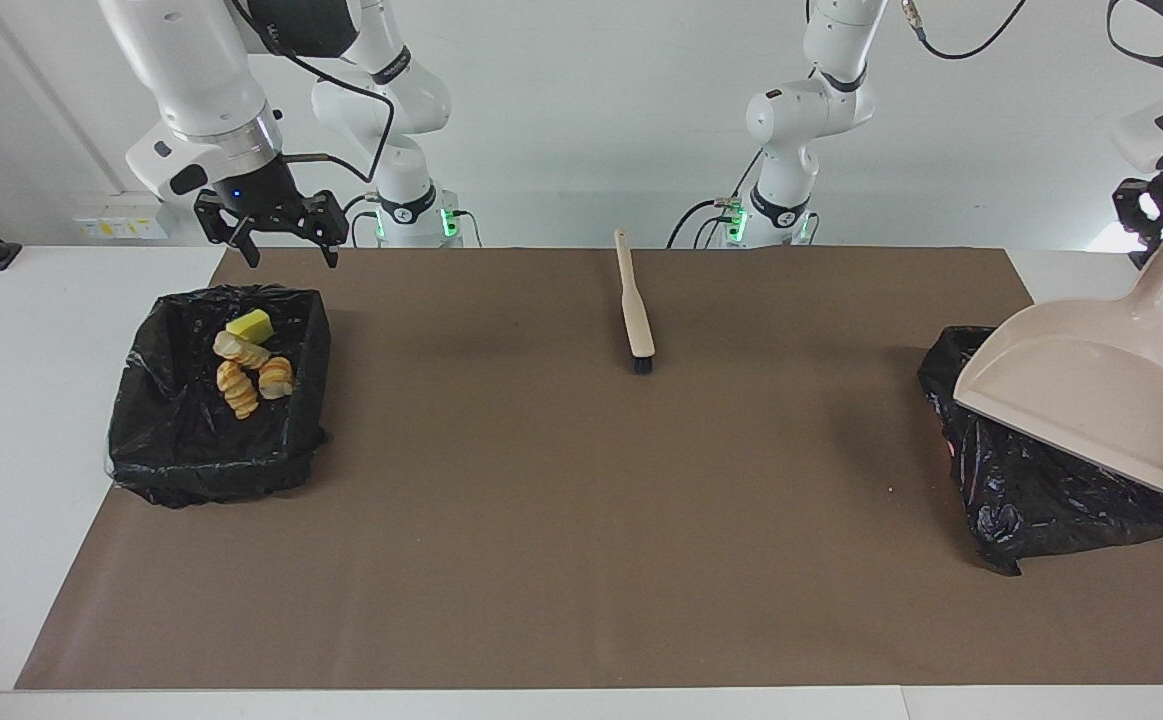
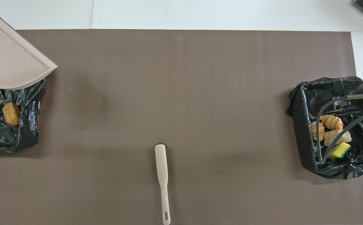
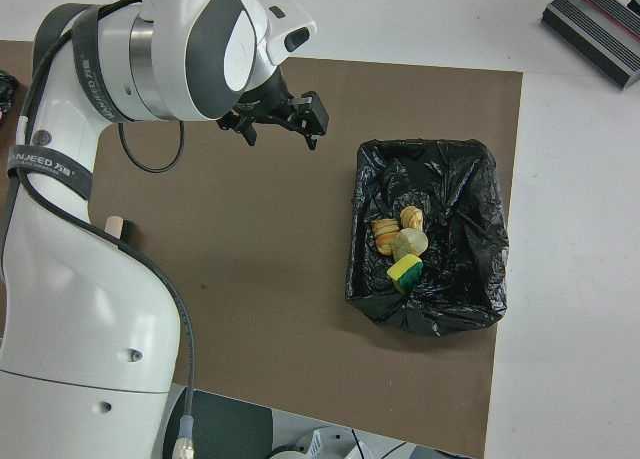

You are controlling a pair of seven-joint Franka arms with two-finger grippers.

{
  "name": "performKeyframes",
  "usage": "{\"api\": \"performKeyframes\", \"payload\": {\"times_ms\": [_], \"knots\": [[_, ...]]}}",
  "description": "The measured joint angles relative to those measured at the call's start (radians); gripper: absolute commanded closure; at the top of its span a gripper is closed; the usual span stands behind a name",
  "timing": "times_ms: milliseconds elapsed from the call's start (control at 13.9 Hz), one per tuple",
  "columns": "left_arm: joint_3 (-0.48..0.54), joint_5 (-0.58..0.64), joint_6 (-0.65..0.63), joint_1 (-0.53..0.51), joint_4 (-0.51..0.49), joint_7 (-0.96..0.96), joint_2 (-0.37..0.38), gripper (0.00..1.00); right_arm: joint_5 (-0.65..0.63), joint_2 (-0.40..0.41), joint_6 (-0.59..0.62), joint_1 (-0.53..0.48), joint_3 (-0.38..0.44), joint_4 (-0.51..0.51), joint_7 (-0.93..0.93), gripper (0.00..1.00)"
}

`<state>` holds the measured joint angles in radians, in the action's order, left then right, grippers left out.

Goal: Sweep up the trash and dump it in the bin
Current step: 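Lift the emptied dustpan out of the bag with the left gripper, then lower the dustpan onto the table center with the left gripper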

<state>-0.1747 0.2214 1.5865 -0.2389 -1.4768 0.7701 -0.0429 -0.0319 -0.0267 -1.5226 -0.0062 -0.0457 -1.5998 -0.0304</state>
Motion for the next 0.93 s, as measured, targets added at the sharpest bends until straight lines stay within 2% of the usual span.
{"api": "performKeyframes", "payload": {"times_ms": [143,430,646,932], "knots": [[-0.04,-0.072,-0.01,0.031,-0.037,-0.18,0.015,1.0,0.0,0.0,0.0,0.0,0.001,0.0,0.0,0.0],[-0.057,-0.163,0.017,0.238,-0.113,-0.609,0.026,1.0,0.0,0.0,0.0,-0.001,0.002,0.0,0.0,0.0],[-0.06,-0.227,0.133,0.356,-0.179,-0.82,0.024,1.0,0.0,0.0,0.0,-0.001,0.002,0.0,0.0,0.0],[-0.058,-0.266,0.316,0.454,-0.281,-0.96,-0.014,1.0,0.0,0.0,0.0,-0.001,0.002,0.0,0.0,0.0]]}}
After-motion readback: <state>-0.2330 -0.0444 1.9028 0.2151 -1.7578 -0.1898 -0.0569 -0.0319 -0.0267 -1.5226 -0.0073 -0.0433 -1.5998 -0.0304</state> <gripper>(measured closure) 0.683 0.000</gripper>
